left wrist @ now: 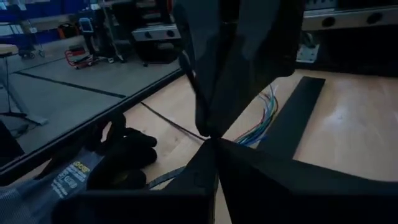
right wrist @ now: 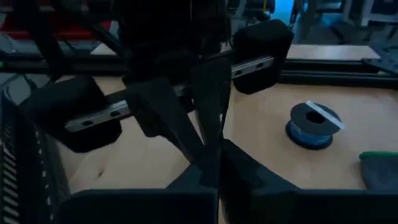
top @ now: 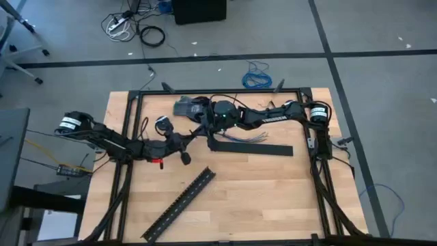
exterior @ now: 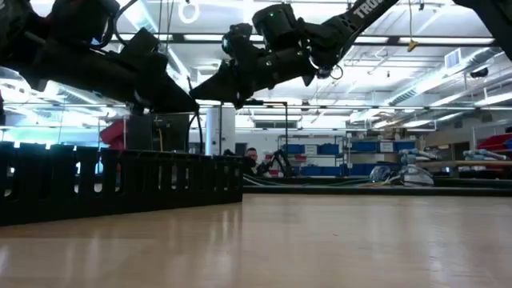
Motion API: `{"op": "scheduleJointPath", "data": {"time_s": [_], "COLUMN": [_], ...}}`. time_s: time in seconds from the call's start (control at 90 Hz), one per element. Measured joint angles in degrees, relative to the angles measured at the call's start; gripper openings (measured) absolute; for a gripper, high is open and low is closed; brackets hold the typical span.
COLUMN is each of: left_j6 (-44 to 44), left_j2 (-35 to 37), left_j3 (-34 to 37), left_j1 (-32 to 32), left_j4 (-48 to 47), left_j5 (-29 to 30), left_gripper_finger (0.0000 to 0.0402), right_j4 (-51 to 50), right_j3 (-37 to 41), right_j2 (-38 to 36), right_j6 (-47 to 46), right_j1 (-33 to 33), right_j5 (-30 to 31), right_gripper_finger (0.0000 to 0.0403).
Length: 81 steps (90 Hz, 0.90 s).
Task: Ziptie cables
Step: Wrap the cable wires with the black zip tie
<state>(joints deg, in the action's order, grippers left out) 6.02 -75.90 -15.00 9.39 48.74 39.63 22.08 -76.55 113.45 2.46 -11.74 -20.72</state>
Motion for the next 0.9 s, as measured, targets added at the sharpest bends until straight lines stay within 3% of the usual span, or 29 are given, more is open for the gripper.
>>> {"op": "scheduleJointPath", "data": {"time_s": [0.533,0.9], "left_j6": [0.02,1.08], "left_j2": [-0.10,-0.32], "left_j3": [0.02,0.22], "left_j1": [0.00,0.00], "left_j4": [-0.71,-2.97], "left_j5": [-0.26,-1.01], "left_gripper_finger": [0.0005,0.0048], "right_j4": [2.82,8.16], "right_j3": [0.00,-0.44], "right_j2": [-0.04,-0.76], "right_j6": [-4.18,-5.85], "right_j1": [0.16,0.45], "right_j5": [1.72,0.77], "right_gripper_finger": [0.0000,0.0000]}}
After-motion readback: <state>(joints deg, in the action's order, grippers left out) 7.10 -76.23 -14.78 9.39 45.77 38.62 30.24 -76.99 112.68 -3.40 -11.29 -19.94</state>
